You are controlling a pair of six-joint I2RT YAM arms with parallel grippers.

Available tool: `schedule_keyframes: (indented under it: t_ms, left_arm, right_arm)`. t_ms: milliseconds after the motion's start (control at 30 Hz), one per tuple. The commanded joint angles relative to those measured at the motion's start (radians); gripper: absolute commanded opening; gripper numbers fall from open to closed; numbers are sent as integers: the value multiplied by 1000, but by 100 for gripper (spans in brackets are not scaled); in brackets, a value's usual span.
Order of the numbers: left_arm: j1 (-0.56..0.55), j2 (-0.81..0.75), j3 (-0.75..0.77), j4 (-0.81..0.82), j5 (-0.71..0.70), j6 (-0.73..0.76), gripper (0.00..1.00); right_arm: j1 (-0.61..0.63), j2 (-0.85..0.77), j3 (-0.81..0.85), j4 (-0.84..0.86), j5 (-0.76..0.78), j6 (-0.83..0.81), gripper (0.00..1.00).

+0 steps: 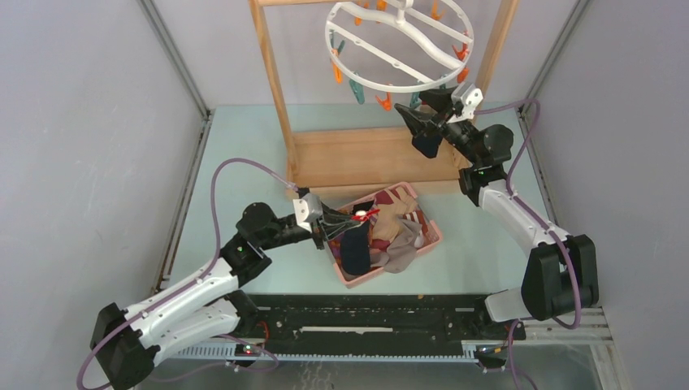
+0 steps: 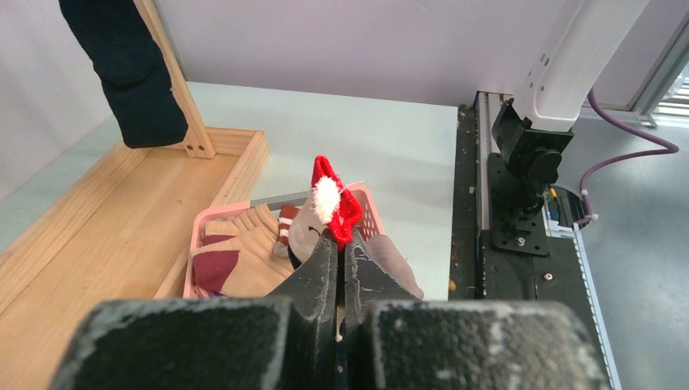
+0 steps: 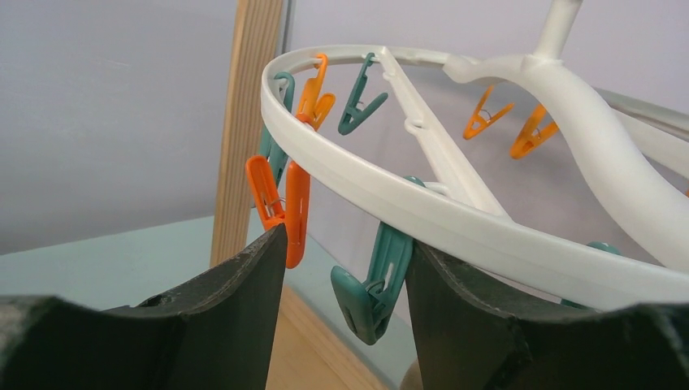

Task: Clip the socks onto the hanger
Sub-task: Open the clamp at the hanger.

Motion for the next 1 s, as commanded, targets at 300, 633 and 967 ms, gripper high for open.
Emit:
schedule_keyframes:
  t_ms: [300, 633, 967]
  left_arm:
    - [8, 10, 28, 25, 19, 4, 0]
    - [8, 2, 26, 25, 22, -1, 0]
    - [8, 1, 27, 25, 28, -7, 0]
  right_arm:
    - [-20, -34, 14, 68, -63, 76, 59]
    - [-20, -30, 16, 86, -56, 101, 57]
    - [-21, -31, 15, 90, -38, 114, 47]
